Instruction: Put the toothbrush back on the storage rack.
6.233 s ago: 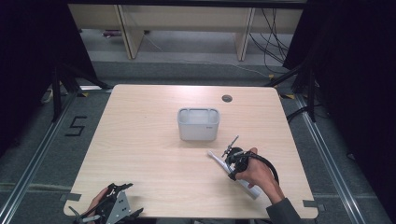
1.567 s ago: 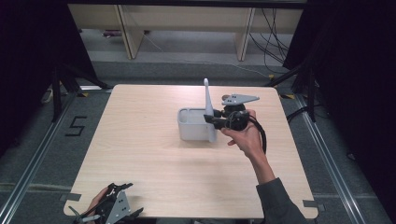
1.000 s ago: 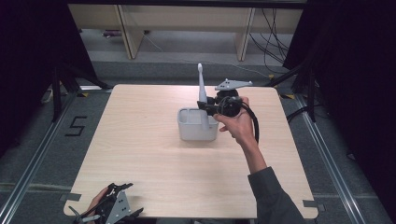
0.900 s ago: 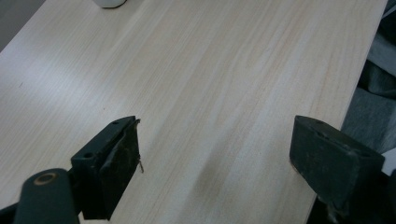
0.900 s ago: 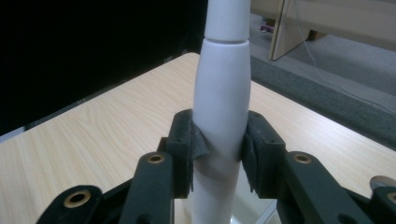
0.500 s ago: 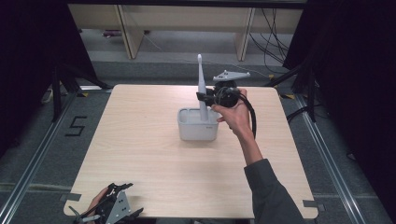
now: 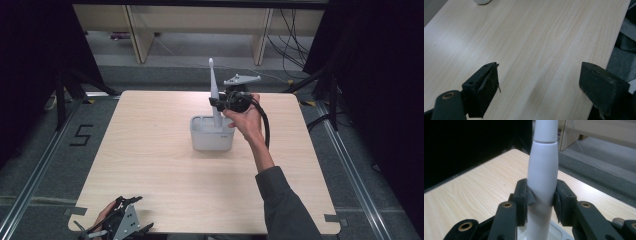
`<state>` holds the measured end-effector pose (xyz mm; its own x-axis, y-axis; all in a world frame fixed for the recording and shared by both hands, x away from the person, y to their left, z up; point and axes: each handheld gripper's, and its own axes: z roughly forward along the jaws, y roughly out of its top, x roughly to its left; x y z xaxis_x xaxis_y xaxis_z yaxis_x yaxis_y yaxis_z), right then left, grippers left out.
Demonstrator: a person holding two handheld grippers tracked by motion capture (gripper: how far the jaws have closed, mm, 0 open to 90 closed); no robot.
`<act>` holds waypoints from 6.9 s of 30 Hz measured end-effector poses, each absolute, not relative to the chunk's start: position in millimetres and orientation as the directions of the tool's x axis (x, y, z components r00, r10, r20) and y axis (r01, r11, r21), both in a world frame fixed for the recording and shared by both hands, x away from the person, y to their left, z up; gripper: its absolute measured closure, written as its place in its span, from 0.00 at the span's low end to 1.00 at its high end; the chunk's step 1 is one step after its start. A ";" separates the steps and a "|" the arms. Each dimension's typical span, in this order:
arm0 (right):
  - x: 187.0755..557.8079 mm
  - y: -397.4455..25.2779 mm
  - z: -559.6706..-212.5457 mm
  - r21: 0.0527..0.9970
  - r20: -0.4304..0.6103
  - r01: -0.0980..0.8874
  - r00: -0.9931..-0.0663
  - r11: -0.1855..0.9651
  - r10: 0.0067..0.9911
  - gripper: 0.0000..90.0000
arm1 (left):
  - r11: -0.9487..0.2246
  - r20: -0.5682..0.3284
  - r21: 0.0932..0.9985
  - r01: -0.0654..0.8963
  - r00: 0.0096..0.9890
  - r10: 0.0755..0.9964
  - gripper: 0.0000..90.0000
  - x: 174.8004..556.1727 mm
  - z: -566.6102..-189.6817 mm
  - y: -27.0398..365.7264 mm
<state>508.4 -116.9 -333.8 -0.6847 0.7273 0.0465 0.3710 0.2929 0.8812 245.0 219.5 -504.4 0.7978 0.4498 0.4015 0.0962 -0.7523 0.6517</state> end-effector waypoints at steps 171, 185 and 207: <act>470.0 -125.8 -387.7 0.789 0.016 0.437 -0.717 0.431 0.697 0.37 | -0.761 0.406 0.641 0.102 0.795 0.450 0.17 245.3 -504.9 218.9; 453.4 -137.1 -387.5 0.816 0.019 0.415 -0.716 0.403 0.697 0.36 | -0.773 0.404 0.627 0.102 0.805 0.434 0.17 244.9 -503.2 219.7; 435.4 -147.6 -391.3 0.817 0.020 0.406 -0.729 0.409 0.685 0.31 | -0.758 0.404 0.644 0.098 0.798 0.447 0.17 244.3 -502.1 219.6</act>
